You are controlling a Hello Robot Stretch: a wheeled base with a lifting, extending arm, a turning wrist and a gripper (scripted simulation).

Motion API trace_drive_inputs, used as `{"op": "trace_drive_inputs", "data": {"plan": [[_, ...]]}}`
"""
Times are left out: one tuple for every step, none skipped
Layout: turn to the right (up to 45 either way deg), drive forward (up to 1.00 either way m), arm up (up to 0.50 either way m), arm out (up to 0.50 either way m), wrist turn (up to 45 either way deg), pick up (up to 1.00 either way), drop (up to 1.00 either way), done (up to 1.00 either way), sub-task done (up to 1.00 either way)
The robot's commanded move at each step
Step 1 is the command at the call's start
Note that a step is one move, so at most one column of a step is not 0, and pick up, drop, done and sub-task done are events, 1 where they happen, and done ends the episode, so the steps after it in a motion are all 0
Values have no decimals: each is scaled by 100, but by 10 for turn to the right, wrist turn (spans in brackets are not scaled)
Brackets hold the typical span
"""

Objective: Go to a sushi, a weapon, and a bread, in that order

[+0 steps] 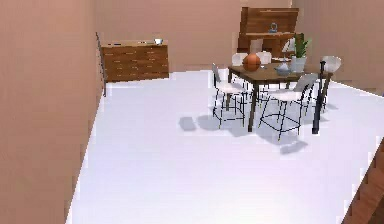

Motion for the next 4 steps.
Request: {"op": "trace_drive_inputs", "data": {"plan": [[-180, 0, 0, 0, 0, 0, 0, 0, 0], [0, 100, 0, 0, 0, 0, 0, 0, 0], [0, 100, 0, 0, 0, 0, 0, 0, 0], [-30, 0, 0, 0, 0, 0, 0, 0, 0]]}}
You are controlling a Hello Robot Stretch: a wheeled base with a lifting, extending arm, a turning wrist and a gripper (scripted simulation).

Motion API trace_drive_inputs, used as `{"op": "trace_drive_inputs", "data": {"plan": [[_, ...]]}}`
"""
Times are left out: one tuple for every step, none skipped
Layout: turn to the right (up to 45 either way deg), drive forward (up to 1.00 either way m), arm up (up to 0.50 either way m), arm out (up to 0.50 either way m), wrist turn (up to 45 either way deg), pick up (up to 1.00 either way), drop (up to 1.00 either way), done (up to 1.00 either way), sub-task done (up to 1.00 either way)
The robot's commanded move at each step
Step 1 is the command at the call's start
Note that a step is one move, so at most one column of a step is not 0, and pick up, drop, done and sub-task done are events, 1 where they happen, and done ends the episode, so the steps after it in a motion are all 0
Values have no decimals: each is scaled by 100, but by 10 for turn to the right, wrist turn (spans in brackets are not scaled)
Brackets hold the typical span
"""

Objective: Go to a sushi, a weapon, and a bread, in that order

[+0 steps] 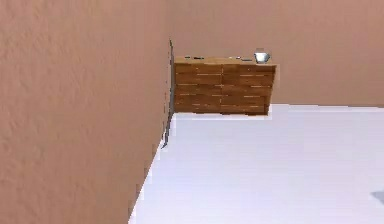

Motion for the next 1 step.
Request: {"op": "trace_drive_inputs", "data": {"plan": [[0, 100, 0, 0, 0, 0, 0, 0, 0]]}}
